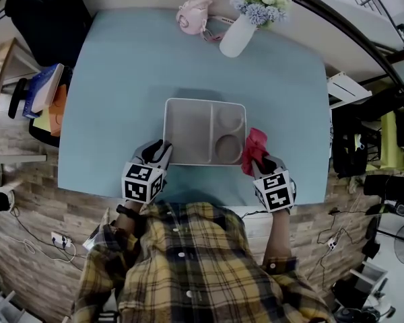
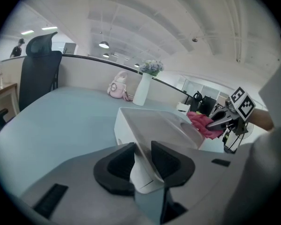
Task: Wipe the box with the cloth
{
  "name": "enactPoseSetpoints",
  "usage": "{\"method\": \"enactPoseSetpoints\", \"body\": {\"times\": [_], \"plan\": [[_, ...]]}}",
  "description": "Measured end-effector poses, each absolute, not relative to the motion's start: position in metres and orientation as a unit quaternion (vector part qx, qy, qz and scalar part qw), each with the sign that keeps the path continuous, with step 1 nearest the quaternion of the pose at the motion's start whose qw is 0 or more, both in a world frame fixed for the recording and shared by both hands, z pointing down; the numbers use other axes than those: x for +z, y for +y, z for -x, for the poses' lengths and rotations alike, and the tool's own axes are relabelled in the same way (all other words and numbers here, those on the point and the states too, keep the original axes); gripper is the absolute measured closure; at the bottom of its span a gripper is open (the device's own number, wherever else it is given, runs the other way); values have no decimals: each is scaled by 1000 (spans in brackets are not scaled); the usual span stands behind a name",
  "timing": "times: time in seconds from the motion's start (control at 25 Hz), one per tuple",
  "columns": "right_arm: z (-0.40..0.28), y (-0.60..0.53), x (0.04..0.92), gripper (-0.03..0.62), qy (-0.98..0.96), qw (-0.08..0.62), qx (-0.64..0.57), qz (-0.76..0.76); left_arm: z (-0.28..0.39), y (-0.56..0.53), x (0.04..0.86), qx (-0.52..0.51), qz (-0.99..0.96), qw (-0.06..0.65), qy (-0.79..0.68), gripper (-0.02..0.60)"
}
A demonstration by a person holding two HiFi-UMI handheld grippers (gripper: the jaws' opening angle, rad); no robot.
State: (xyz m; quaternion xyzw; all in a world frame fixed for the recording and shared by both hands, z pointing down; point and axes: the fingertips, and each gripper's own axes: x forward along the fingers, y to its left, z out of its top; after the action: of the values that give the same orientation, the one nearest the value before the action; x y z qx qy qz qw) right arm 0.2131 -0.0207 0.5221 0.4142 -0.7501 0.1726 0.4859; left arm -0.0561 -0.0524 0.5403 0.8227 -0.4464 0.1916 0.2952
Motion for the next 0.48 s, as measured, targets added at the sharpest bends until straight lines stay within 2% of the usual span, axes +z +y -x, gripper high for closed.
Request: {"method": "enactPoseSetpoints", "body": {"times": [0.28, 0.48], "plan": [[-205, -34, 488, 548, -763, 461, 126, -436, 56, -53, 539, 220, -825, 267, -446, 469], [-188, -54, 459, 548, -791, 404, 88, -451, 57, -59, 520, 202, -831, 250, -455, 469]]}}
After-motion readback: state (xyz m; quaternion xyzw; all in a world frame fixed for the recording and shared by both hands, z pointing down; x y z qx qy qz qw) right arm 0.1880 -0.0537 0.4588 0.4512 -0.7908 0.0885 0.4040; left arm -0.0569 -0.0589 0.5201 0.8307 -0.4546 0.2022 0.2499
